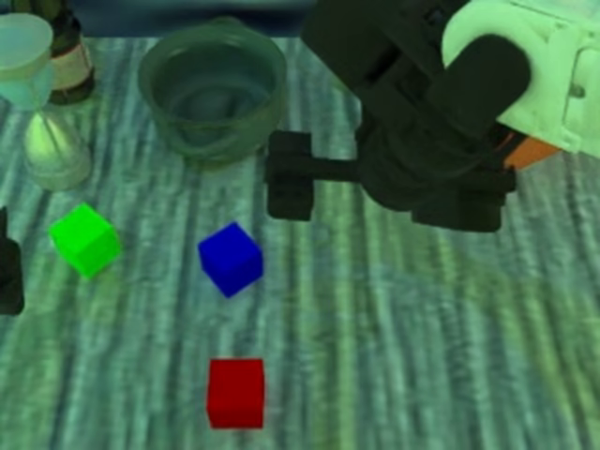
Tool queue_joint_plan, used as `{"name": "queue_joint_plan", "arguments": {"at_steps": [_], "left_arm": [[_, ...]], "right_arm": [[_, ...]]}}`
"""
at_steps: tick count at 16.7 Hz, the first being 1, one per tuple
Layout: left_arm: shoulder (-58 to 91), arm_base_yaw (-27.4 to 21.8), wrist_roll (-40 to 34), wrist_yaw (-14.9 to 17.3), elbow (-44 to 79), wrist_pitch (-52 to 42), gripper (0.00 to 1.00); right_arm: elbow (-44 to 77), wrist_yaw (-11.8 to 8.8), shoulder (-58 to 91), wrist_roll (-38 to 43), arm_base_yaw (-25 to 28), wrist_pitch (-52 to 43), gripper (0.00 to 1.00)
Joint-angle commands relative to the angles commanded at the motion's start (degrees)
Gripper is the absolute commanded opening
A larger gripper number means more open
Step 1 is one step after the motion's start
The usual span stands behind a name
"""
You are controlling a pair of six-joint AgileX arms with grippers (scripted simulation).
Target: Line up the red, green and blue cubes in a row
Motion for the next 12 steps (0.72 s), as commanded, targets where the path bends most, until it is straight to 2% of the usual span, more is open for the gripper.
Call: {"name": "queue_joint_plan", "arguments": {"at_steps": [3,6,9,12], "left_arm": [[16.14,-0.78,4.66,0.06,11.61,-8.51,1.0],[34.1,-1.55,9.62,0.02,23.79,-17.84,1.0],[50.57,-2.23,14.3,-0.05,35.28,-26.73,1.0],[64.89,-2.84,18.62,-0.12,46.2,-34.86,1.0]], "right_arm": [[-15.0,1.61,-18.56,-8.16,-7.86,8.65,1.0],[-32.02,2.13,-38.14,-16.96,-16.48,18.15,1.0],[-48.98,1.48,-56.6,-25.57,-25.0,27.95,1.0],[-64.03,-0.34,-72.0,-32.98,-32.47,37.33,1.0]]}}
